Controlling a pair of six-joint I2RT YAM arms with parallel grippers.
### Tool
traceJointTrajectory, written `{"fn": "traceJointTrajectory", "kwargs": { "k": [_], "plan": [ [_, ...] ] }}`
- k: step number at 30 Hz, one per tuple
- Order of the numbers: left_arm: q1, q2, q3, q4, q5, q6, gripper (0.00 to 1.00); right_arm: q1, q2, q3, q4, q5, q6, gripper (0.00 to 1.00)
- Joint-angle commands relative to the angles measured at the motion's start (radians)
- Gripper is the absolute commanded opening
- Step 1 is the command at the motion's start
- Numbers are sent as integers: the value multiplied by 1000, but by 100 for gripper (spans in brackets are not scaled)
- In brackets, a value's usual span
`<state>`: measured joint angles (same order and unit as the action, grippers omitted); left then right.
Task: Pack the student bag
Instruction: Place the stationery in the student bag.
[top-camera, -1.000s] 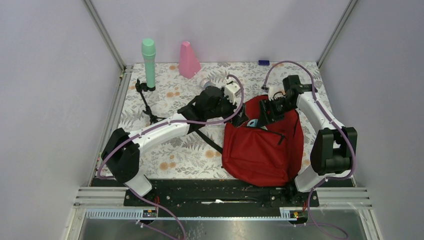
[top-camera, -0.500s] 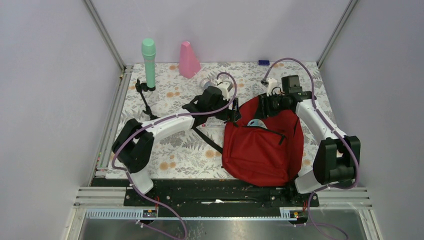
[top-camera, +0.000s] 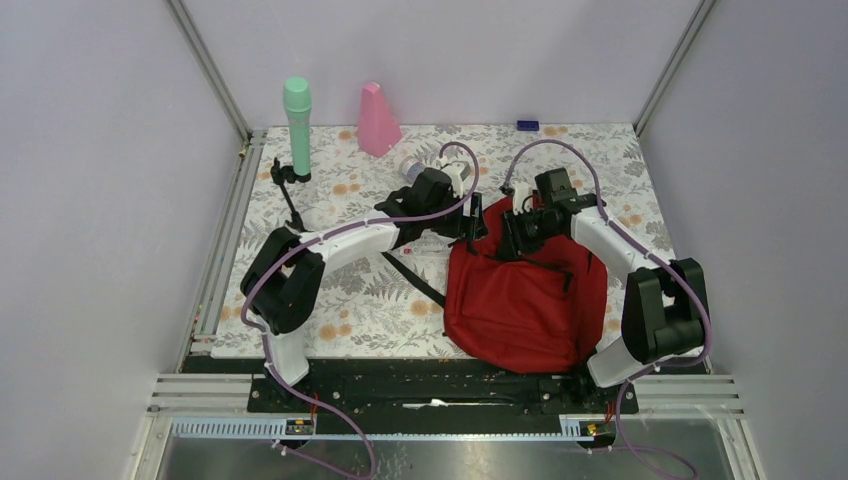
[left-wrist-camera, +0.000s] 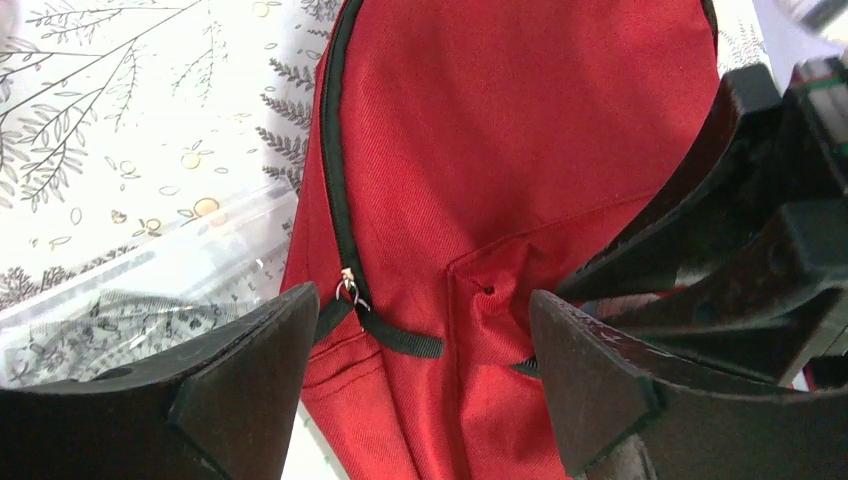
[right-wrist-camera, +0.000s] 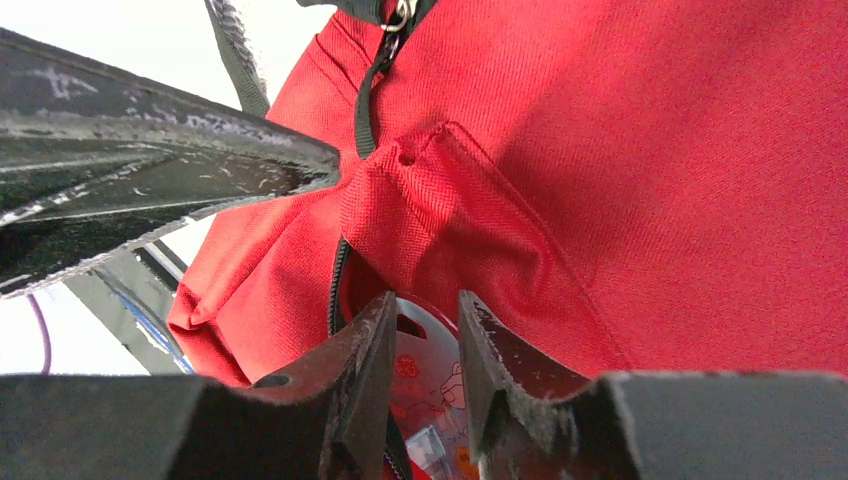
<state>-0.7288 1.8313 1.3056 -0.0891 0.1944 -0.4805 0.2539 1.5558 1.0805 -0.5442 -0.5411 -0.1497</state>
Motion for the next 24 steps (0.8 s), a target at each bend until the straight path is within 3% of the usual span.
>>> {"fn": "traceJointTrajectory", "kwargs": {
  "k": [1,4,8,12,15,24],
  "plan": [
    [6,41,64,18,46,-10,79,23,-47,-26,-45,4,66,36],
    [7,53,69,26,50,-16,79,26,-64,-24,-81,-19,75,36],
    [7,39,60,30,39,-13,80,28,-85,-20,-100,75,83,41],
    [11,2,36,27,6,2,82,26,-104,48,-95,168,119,58],
    [17,-38,1,29,-23,15,84,26,-119,96,-69,201,139,65],
    [60,-159,-123,46,-94,80,89,25,-254,106,89,354,222,71]
  ]
}}
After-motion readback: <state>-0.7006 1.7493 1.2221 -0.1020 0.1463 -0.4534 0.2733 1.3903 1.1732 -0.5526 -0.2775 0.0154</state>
